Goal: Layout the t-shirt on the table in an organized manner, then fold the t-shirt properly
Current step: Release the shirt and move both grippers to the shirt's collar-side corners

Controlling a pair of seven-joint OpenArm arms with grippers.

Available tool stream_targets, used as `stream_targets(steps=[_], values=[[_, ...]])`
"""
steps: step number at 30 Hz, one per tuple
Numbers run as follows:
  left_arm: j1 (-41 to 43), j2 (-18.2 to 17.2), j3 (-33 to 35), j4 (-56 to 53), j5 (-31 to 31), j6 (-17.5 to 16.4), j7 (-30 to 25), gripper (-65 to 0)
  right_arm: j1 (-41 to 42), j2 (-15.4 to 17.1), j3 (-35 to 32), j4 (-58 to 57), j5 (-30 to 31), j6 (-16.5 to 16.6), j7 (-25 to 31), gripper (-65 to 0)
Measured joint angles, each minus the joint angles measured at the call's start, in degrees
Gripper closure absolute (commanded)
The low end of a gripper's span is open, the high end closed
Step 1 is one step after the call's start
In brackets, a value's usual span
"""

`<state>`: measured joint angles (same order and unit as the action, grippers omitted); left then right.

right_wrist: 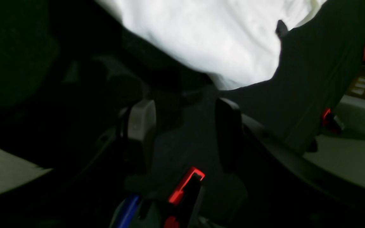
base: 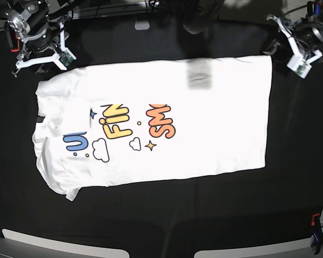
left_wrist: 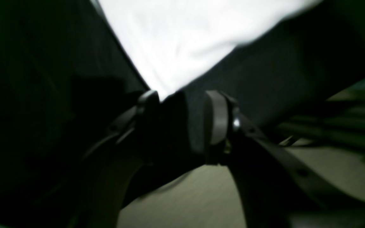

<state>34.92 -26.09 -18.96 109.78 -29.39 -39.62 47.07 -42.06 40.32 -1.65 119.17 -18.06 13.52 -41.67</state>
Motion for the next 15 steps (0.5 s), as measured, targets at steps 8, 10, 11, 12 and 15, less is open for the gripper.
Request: stream_targets(steps=[8,10,11,12,15], values=[[-2.3,0.0,14.2,0.0,19.4,-0.2,-8.2,-18.7,0.2,0.0,0.0,-7.5,-10.9,0.1,11.4,-29.6],[-3.5,0.0,16.0,0.0,23.9,-0.1,-8.5,-18.7,0.3,0.0,0.0,-9.0,-13.5,0.1,15.0,-29.6],[-3.8,0.0,16.7,0.0,26.2,-0.1,-8.5,-18.7,0.8,0.0,0.0,-9.7,-14.6,0.1,16.6,-29.6],[-4.0,0.0,17.2,0.0,28.3,-0.1,-8.4,-18.7,1.2,0.0,0.0,-10.5,-15.4,0.3,17.8,-29.6],[-4.0,0.0,17.9,0.0,29.7,0.0,-8.5,-18.7,2.9,0.0,0.0,-11.2,-16.3,0.2,18.7,-29.6]])
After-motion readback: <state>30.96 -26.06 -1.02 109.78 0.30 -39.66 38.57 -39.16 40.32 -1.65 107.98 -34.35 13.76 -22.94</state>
